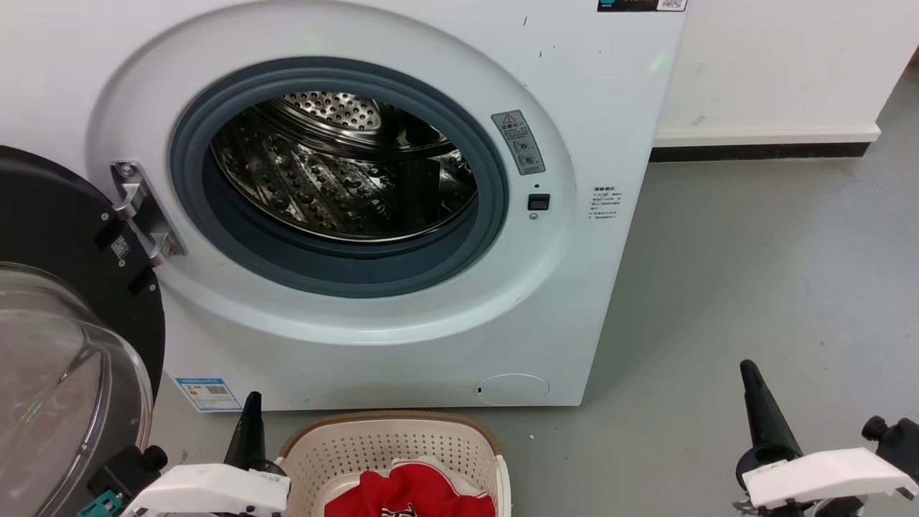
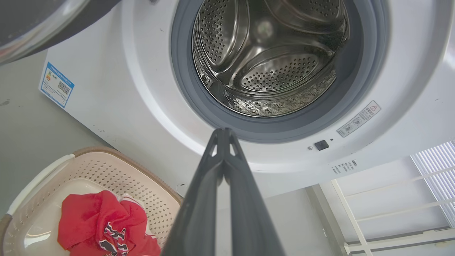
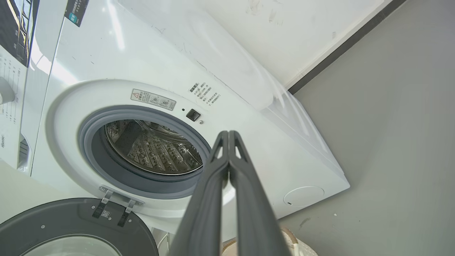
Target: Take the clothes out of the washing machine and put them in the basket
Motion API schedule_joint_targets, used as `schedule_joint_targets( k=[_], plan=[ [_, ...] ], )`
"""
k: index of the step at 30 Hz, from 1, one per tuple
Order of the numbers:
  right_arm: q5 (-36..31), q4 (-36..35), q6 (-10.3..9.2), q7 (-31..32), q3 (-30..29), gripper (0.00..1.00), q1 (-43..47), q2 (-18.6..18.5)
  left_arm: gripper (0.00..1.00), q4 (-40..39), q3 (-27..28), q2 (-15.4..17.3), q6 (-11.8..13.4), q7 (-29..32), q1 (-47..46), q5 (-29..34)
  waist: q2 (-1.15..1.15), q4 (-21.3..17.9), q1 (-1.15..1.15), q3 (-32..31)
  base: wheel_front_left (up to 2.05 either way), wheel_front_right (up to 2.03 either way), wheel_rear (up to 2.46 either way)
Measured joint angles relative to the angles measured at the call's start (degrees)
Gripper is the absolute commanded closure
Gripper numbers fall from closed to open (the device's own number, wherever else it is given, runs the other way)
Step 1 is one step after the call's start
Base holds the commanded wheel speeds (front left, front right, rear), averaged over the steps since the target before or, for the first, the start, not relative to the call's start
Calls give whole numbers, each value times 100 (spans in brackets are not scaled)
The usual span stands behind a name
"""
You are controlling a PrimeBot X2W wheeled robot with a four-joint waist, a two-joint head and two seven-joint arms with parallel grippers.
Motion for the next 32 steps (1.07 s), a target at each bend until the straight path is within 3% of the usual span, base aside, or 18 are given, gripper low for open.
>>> schedule_joint_targets(
  k=[32],
  plan=[
    [2212, 235, -1, 514, -235, 100, -356, -12, 100, 171, 197, 0, -270, 499, -345, -2117, 0, 54, 0, 56, 0, 0, 0]
  ],
)
